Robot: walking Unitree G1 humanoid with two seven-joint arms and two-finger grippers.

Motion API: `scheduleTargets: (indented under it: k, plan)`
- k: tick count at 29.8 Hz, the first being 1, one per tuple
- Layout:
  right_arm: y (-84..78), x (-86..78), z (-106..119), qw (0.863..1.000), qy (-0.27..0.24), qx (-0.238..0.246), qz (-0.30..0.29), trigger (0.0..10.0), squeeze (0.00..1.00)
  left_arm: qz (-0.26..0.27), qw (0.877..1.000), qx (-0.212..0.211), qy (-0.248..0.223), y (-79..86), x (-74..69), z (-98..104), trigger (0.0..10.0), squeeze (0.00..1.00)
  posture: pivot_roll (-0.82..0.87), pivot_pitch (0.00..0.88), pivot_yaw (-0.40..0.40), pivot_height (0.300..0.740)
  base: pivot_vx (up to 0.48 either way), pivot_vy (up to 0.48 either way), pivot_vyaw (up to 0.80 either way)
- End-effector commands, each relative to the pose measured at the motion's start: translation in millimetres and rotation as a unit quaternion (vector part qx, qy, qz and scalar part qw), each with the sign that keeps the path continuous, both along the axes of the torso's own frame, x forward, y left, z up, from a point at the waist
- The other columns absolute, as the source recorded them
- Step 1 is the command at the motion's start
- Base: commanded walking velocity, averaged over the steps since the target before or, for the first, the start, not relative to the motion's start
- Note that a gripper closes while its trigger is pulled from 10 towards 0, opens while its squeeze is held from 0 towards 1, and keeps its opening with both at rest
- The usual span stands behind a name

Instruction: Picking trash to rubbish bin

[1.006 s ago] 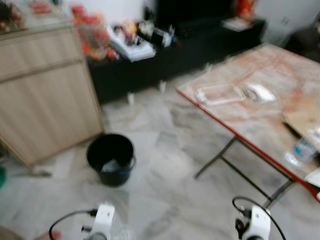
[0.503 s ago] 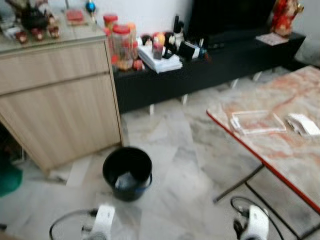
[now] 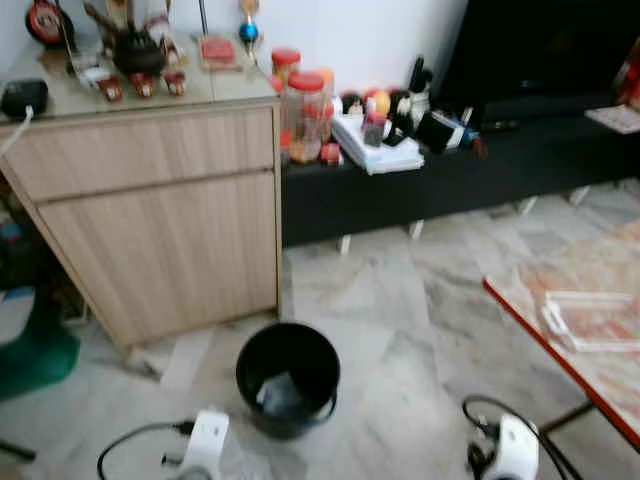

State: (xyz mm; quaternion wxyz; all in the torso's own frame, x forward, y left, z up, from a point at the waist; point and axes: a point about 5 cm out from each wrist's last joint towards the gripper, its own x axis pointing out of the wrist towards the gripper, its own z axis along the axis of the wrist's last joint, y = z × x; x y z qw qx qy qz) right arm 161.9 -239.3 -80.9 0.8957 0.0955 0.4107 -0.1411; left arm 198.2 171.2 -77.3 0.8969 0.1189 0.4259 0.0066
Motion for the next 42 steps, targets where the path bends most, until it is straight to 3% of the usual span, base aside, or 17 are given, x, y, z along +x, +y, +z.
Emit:
scheduleTargets:
  k: [1,25,30,35,37,42]
  plan:
    - [-7.0,2.3,3.0,1.000,-0.005,-0.009,-0.005,10.0,0.00,-0.005,1.000,-0.007,-0.001,-8.0,0.9,-0.1,10.0,0.00,-0.07,0.034,-0.069,0.740,0.382,0.000,0.80]
    - [-6.4,-0.9,1.1,1.000,0.001,-0.003,-0.018,10.0,0.00,-0.008,1.000,-0.017,-0.008,-9.3,4.5,1.8,10.0,0.00,-0.07,0.052,-0.067,0.740,0.373,0.000,0.00]
    - [-6.5,-1.3,1.0,1.000,0.002,-0.004,-0.016,10.0,0.00,-0.029,0.998,-0.052,-0.010,-18.6,12.1,5.3,10.0,0.00,-0.07,0.054,-0.068,0.740,0.000,0.000,0.00]
    - [-8.5,1.6,2.9,1.000,-0.002,-0.005,-0.004,10.0,0.00,-0.046,0.995,-0.072,-0.042,-26.1,30.7,16.9,10.0,0.00,-0.07,0.056,-0.066,0.740,0.000,0.000,0.00]
    - [-11.3,7.0,6.3,1.000,-0.011,-0.005,0.000,10.0,0.00,-0.055,0.994,-0.081,-0.048,-30.7,36.3,20.5,10.0,0.00,-0.08,0.057,-0.067,0.740,0.000,0.000,0.00]
    - [-7.7,43.7,25.4,0.995,-0.068,0.047,0.052,10.0,0.00,-0.106,0.985,-0.102,-0.086,-53.9,60.3,38.9,10.0,0.00,-0.10,0.060,-0.076,0.740,0.000,0.000,0.00]
